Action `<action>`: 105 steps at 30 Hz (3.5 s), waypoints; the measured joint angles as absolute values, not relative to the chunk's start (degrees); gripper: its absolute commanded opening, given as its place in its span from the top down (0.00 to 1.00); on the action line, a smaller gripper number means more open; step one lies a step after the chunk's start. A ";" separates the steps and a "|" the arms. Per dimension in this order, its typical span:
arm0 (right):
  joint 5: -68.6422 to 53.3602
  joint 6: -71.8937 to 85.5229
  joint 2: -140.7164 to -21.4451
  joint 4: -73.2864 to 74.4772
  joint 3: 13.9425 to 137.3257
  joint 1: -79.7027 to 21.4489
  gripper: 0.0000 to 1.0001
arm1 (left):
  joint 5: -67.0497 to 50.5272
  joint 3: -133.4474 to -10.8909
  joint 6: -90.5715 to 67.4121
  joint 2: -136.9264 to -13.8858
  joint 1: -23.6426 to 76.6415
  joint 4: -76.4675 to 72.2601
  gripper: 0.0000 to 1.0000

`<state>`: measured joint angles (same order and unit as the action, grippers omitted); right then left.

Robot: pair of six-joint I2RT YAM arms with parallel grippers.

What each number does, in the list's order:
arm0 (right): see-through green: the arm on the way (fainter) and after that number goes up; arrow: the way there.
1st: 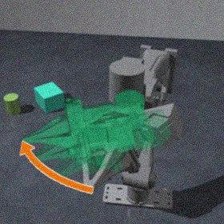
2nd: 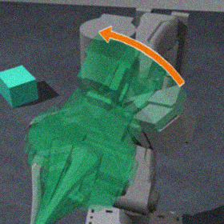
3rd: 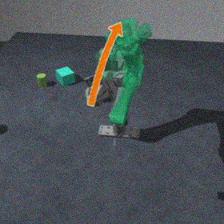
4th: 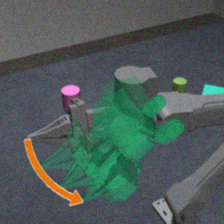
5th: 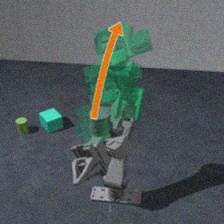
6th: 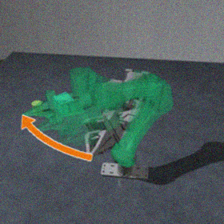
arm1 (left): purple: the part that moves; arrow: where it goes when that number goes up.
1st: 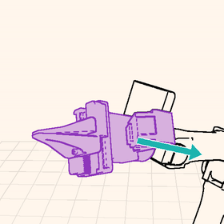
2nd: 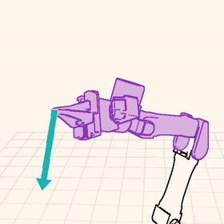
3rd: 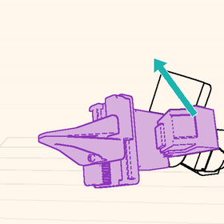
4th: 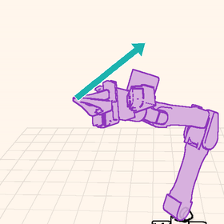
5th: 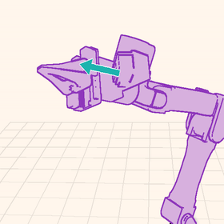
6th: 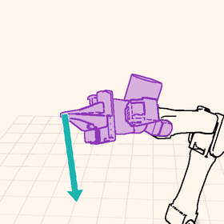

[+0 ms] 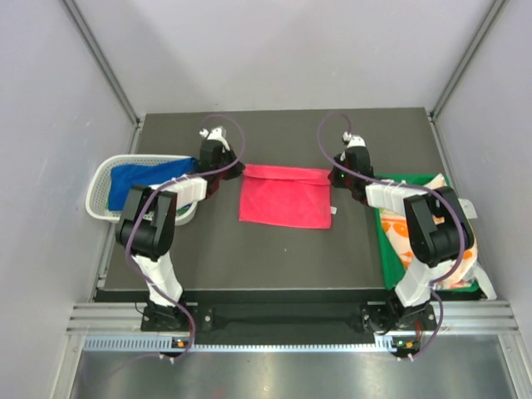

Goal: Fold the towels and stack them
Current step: Fold the towel

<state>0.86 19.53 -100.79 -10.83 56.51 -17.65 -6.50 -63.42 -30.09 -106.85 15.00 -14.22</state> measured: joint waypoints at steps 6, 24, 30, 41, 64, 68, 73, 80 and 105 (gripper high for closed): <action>2.39 21.15 -97.30 -13.06 48.23 -20.84 1.00 | -5.76 -53.91 -30.74 -101.71 16.34 -15.75 1.00; 6.46 23.00 -85.91 -16.78 38.17 -23.68 1.00 | -7.27 -45.04 -30.81 -92.05 16.67 -16.38 1.00; 6.92 23.27 -84.36 -17.17 35.53 -25.15 1.00 | -7.22 -42.65 -30.72 -90.24 16.93 -16.23 1.00; 7.94 24.18 -80.25 -17.08 32.86 -25.85 1.00 | -7.20 -40.03 -30.74 -88.62 17.32 -15.99 1.00; 9.21 26.26 -76.44 -17.21 27.77 -27.92 1.00 | -7.09 -35.09 -30.81 -84.20 18.11 -15.86 1.00; 9.23 26.83 -76.05 -17.21 26.89 -28.25 1.00 | -7.11 -34.44 -30.96 -83.64 18.15 -15.92 1.00; 9.41 27.33 -76.01 -17.67 26.15 -28.62 1.00 | -7.16 -33.39 -31.33 -83.61 18.35 -15.97 1.00; 9.30 28.42 -75.92 -18.59 24.23 -29.04 0.89 | -7.27 -32.08 -31.68 -83.61 18.76 -16.12 0.97; 9.19 31.92 -64.07 -12.60 22.02 -31.73 0.66 | -4.86 -33.10 -31.40 -70.65 19.51 -2.59 0.65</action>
<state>9.19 31.92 -64.07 -12.60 22.02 -31.73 -4.86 -33.10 -31.40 -70.65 19.51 -2.59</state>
